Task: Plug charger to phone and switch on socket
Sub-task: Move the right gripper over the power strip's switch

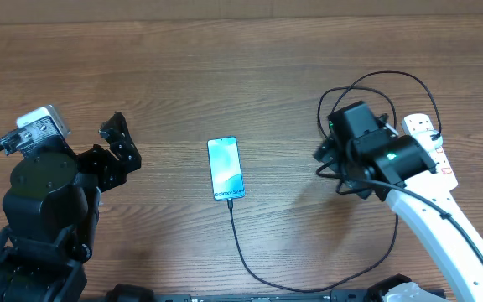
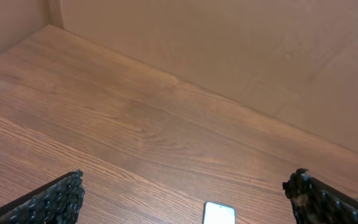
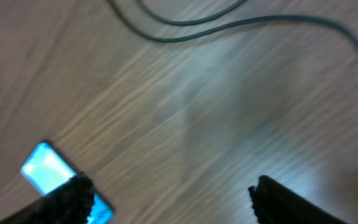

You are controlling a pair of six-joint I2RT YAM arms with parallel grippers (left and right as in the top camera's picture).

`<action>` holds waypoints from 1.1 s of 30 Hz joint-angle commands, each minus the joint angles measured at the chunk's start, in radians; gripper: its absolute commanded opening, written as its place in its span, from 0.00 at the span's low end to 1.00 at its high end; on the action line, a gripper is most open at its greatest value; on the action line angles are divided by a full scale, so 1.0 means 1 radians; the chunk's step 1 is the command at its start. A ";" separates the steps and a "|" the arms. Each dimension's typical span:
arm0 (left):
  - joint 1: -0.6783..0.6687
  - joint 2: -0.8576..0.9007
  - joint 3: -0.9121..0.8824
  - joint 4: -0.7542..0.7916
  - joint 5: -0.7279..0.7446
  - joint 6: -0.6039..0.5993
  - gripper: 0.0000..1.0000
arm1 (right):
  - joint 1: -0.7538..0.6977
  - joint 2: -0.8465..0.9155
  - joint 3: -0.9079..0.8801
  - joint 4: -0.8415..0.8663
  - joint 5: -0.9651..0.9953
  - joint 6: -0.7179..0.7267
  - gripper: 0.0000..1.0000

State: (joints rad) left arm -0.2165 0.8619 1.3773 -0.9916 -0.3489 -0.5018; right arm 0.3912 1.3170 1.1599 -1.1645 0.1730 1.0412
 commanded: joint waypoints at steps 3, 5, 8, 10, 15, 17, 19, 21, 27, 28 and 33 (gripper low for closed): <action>-0.006 0.013 0.000 -0.007 -0.047 0.008 1.00 | -0.055 0.000 0.025 -0.050 0.006 0.013 0.54; -0.006 0.024 0.000 -0.008 -0.047 0.008 0.99 | -0.069 0.000 0.025 -0.071 0.006 0.013 0.40; -0.006 0.044 0.000 -0.017 -0.047 0.008 1.00 | -0.089 0.000 0.025 -0.110 0.012 0.010 0.19; -0.006 0.061 0.000 -0.027 -0.047 0.008 1.00 | -0.112 0.000 0.025 -0.143 0.018 0.009 0.08; -0.006 0.111 0.000 -0.052 -0.047 0.008 1.00 | -0.193 0.000 0.026 -0.212 0.034 0.005 0.04; -0.006 0.133 0.000 -0.059 -0.047 0.008 0.99 | -0.233 0.000 0.026 -0.238 0.036 0.005 0.04; -0.006 0.151 0.000 -0.069 -0.045 0.008 1.00 | -0.269 0.000 0.026 -0.255 0.036 -0.002 0.04; -0.006 0.158 0.000 -0.074 -0.041 0.007 0.99 | -0.305 0.000 0.027 -0.269 0.036 -0.025 0.04; -0.006 0.114 0.000 -0.032 -0.040 0.008 1.00 | -0.465 0.000 0.035 -0.279 0.036 -0.159 0.04; -0.006 0.098 0.000 -0.029 -0.044 0.008 0.99 | -0.497 0.000 0.040 -0.278 0.036 -0.173 0.04; -0.006 0.002 0.000 -0.025 -0.064 0.008 1.00 | -0.680 0.007 0.090 -0.228 0.036 -0.278 0.04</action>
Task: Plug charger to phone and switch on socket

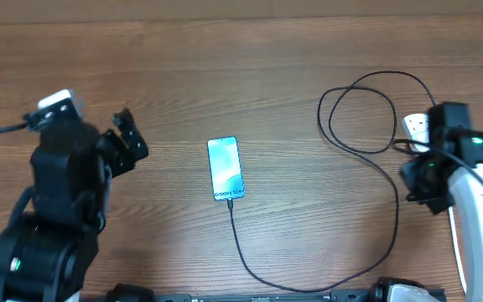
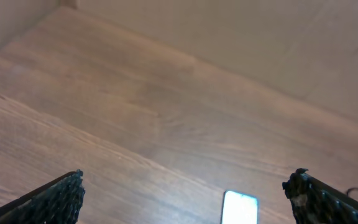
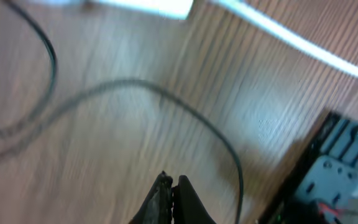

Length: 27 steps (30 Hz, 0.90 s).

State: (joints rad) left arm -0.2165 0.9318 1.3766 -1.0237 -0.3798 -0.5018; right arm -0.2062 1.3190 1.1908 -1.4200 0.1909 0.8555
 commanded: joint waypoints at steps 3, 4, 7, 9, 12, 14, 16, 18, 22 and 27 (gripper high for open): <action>-0.006 -0.129 0.000 0.008 -0.056 0.008 1.00 | -0.192 0.032 0.080 0.094 0.005 -0.133 0.04; -0.006 -0.150 0.000 0.008 -0.060 0.008 1.00 | -0.216 0.045 0.082 0.112 -0.009 -0.150 0.04; -0.006 -0.210 0.000 0.007 -0.102 0.008 1.00 | -0.302 0.144 0.099 0.167 -0.106 -0.245 0.04; -0.006 -0.240 0.001 0.011 -0.112 0.008 1.00 | -0.330 0.219 0.128 0.166 -0.127 -0.283 0.04; -0.006 -0.292 0.001 0.032 -0.115 0.008 1.00 | -0.346 0.336 0.196 0.142 -0.126 -0.324 0.04; -0.006 -0.326 0.001 0.038 -0.126 0.008 1.00 | -0.346 0.415 0.254 0.123 -0.127 -0.343 0.04; -0.006 -0.347 0.001 0.037 -0.140 0.008 1.00 | -0.346 0.473 0.301 0.108 -0.134 -0.365 0.04; -0.006 -0.358 0.001 0.031 -0.149 0.008 0.99 | -0.346 0.521 0.338 0.106 -0.146 -0.370 0.04; -0.006 -0.358 0.001 0.020 -0.148 0.008 1.00 | -0.346 0.568 0.356 0.143 -0.176 -0.370 0.04; -0.006 -0.357 0.000 -0.014 -0.148 0.008 0.99 | -0.344 0.596 0.356 0.155 -0.220 -0.359 0.04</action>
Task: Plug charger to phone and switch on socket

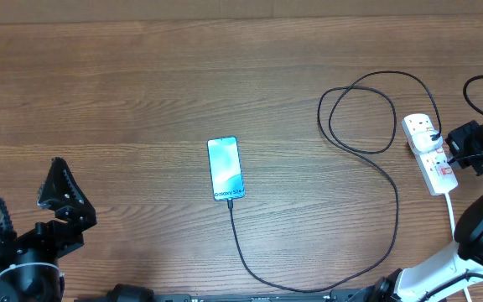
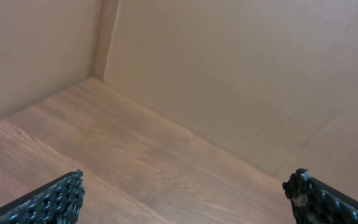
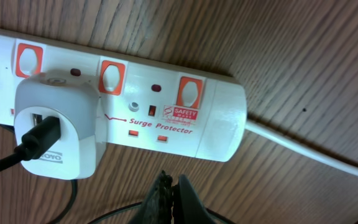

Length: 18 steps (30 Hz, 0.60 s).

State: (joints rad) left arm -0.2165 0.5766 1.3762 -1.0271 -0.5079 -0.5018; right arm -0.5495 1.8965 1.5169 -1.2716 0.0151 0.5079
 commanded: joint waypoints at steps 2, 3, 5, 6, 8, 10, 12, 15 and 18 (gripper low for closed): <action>-0.006 -0.002 0.001 -0.018 -0.020 0.008 1.00 | 0.000 0.019 0.029 0.007 -0.061 0.010 0.04; -0.006 -0.002 0.001 -0.019 -0.020 0.008 1.00 | 0.000 0.019 0.028 0.007 -0.063 0.036 0.04; -0.006 -0.002 0.001 -0.024 -0.020 0.008 1.00 | 0.004 0.019 0.028 0.013 -0.063 0.076 0.04; -0.006 -0.002 0.001 -0.021 -0.020 0.008 1.00 | 0.006 0.019 0.028 0.019 -0.063 0.086 0.04; -0.006 -0.002 0.001 -0.015 -0.020 0.008 1.00 | 0.013 0.019 0.028 0.022 -0.063 0.119 0.04; -0.006 -0.002 0.001 -0.017 -0.020 0.008 1.00 | 0.026 0.019 0.028 0.019 -0.063 0.165 0.04; -0.006 -0.002 0.001 -0.019 -0.020 0.008 1.00 | 0.036 0.019 0.028 0.019 -0.064 0.182 0.04; -0.006 -0.002 0.000 -0.036 -0.020 0.008 1.00 | 0.060 0.019 0.028 0.029 -0.071 0.181 0.04; -0.006 -0.002 0.001 -0.048 -0.019 0.008 1.00 | 0.081 0.019 0.028 0.029 -0.070 0.146 0.04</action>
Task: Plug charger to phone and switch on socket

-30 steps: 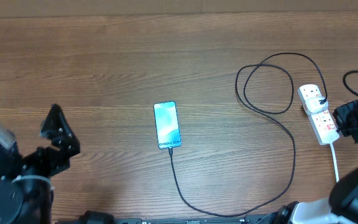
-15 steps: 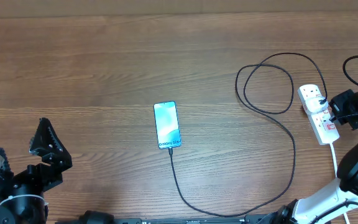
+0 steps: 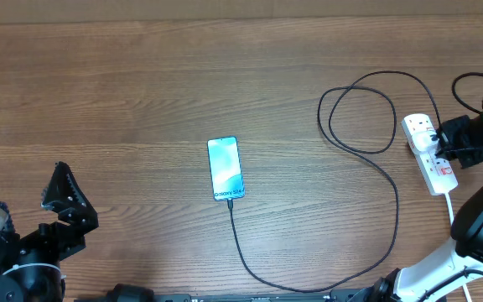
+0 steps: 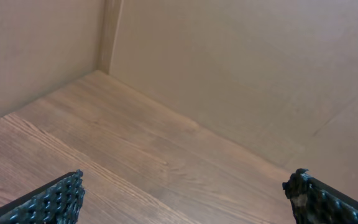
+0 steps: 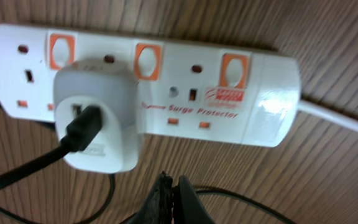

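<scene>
The phone [image 3: 225, 168] lies flat mid-table with its screen lit, and the black charger cable [image 3: 240, 248] is plugged into its near end. The cable loops right to a white adapter [image 5: 98, 124] seated in the white power strip [image 5: 263, 106], which has orange switches [image 5: 146, 61]. My right gripper [image 5: 171, 186] is shut with nothing in it, its tips over the wood just beside the strip. In the overhead view the right gripper [image 3: 453, 141] sits at the strip's right side. My left gripper [image 3: 67, 201] is open and empty at the near left corner, far from the phone.
The cable makes a large loop [image 3: 360, 113] left of the strip. The strip's white cord [image 3: 453, 210] runs toward the near edge. Brown walls [image 4: 229, 74] close the table's far and left sides.
My right gripper, still shut, has shifted slightly along the strip; the adapter and switches now sit lower and larger in its wrist view. The left arm has barely moved.
With the cable in the phone throughout, my right gripper was open over the table between phone and strip, the left open beside the phone. Then the right was shut near the strip. Later the left stood at the near left corner, the right beside the strip's switches.
</scene>
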You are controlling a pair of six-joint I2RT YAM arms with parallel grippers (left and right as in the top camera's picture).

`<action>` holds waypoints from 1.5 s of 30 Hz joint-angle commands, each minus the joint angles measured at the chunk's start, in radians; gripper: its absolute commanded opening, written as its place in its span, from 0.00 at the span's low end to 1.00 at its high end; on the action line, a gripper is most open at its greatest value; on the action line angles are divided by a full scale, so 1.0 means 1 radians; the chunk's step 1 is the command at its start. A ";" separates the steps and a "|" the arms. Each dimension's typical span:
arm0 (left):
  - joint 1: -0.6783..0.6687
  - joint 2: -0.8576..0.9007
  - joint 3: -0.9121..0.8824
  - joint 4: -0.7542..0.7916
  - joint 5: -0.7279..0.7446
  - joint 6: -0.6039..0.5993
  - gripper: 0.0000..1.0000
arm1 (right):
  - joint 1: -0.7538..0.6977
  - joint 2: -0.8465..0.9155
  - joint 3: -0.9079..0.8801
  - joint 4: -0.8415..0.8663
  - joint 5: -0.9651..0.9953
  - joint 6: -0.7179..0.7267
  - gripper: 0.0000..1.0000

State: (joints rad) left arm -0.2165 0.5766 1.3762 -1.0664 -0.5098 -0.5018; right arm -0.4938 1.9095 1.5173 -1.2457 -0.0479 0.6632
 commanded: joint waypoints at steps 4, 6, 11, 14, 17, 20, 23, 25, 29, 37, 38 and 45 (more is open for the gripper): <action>-0.006 -0.002 0.000 -0.031 -0.018 0.008 0.99 | 0.034 0.006 0.028 0.005 -0.008 -0.118 0.04; -0.006 -0.002 0.000 -0.050 -0.018 0.008 0.99 | 0.033 0.006 0.028 -0.004 -0.007 -0.149 0.04; -0.006 -0.002 0.000 -0.110 -0.022 0.008 0.99 | 0.005 0.006 0.028 -0.012 -0.006 -0.168 0.04; -0.006 -0.002 0.000 -0.132 -0.034 0.008 0.99 | -0.017 0.013 0.029 -0.005 -0.006 -0.176 0.04; -0.006 -0.002 0.000 -0.159 -0.037 0.008 1.00 | -0.032 0.031 0.029 -0.004 -0.006 -0.205 0.04; -0.006 -0.002 0.000 -0.190 -0.036 0.008 1.00 | -0.037 0.048 0.029 -0.004 -0.006 -0.220 0.04; -0.006 -0.002 0.000 -0.225 -0.036 0.008 1.00 | -0.037 0.053 0.030 0.010 -0.006 -0.220 0.04; -0.006 -0.002 0.000 -0.253 -0.036 0.008 1.00 | -0.037 0.058 0.043 0.022 -0.006 -0.220 0.04; -0.006 -0.002 0.000 -0.293 -0.036 0.008 0.99 | -0.039 0.092 0.101 0.010 0.001 -0.227 0.04; -0.006 -0.002 0.000 -0.325 -0.036 0.008 1.00 | -0.039 0.193 0.169 -0.022 0.005 -0.245 0.04; -0.006 -0.002 0.000 -0.325 -0.036 0.008 1.00 | -0.039 0.197 0.169 -0.021 0.005 -0.245 0.04; -0.006 -0.002 0.000 -0.325 -0.036 0.008 1.00 | -0.039 0.209 0.169 0.010 0.005 -0.241 0.04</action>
State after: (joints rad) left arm -0.2165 0.5770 1.3762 -1.3918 -0.5282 -0.5018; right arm -0.5297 2.1181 1.6630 -1.2472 -0.0471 0.4294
